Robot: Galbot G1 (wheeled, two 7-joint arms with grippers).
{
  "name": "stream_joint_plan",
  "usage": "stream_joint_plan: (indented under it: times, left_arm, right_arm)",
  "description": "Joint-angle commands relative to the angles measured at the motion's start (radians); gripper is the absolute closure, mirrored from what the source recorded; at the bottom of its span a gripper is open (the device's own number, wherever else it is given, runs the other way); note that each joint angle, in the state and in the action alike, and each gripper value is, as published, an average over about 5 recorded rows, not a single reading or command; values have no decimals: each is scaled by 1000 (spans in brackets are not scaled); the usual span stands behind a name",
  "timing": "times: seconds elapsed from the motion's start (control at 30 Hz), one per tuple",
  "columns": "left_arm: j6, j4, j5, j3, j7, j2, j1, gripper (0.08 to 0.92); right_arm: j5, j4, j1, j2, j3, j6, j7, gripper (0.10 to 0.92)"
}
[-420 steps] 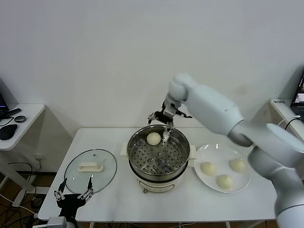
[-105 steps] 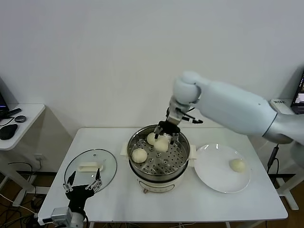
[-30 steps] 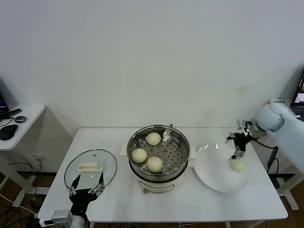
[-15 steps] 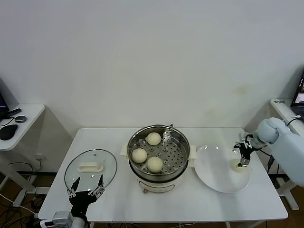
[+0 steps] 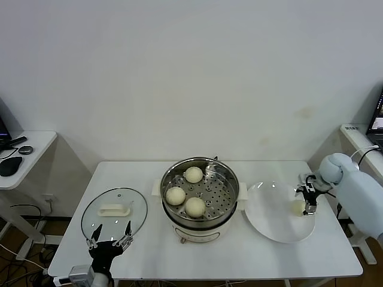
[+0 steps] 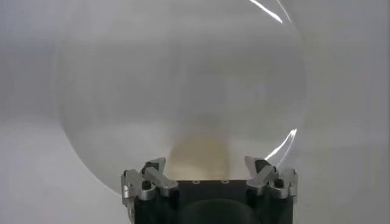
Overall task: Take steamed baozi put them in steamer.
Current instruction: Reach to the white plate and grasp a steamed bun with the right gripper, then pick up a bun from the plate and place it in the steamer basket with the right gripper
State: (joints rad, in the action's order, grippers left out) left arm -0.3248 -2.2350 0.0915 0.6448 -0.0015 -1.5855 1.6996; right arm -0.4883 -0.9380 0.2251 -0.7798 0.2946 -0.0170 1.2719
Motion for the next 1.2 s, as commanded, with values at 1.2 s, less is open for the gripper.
stream_joint_plan:
  times: [1.2]
  left_arm:
    - [7, 15, -31, -10, -11, -8, -22, 177]
  right_arm:
    - [252, -102, -181, 67, 188, -117, 18, 473]
